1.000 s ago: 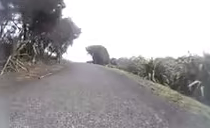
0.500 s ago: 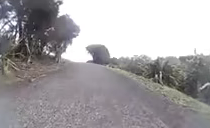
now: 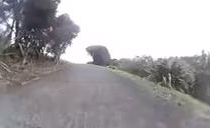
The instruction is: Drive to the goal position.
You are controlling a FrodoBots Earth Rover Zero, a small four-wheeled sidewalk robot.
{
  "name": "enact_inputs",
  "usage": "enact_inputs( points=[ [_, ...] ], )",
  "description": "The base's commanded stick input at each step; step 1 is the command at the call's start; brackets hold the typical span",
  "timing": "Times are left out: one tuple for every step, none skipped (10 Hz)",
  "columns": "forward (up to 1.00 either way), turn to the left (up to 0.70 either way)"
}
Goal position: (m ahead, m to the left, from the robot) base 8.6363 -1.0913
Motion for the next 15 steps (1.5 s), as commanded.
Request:
enact_inputs(
  points=[
    [1.0,0.03],
    [1.0,0.1],
    [1.0,0.15],
    [1.0,0.17],
    [1.0,0.05],
    [1.0,0.0],
    [1.0,0.0],
    [1.0,0.08],
    [1.0,0.09],
    [1.0,0.01],
    [1.0,0.0],
    [1.0,0.0],
    [1.0,0.01],
    [1.0,0.02],
    [1.0,0.02]
  ],
)
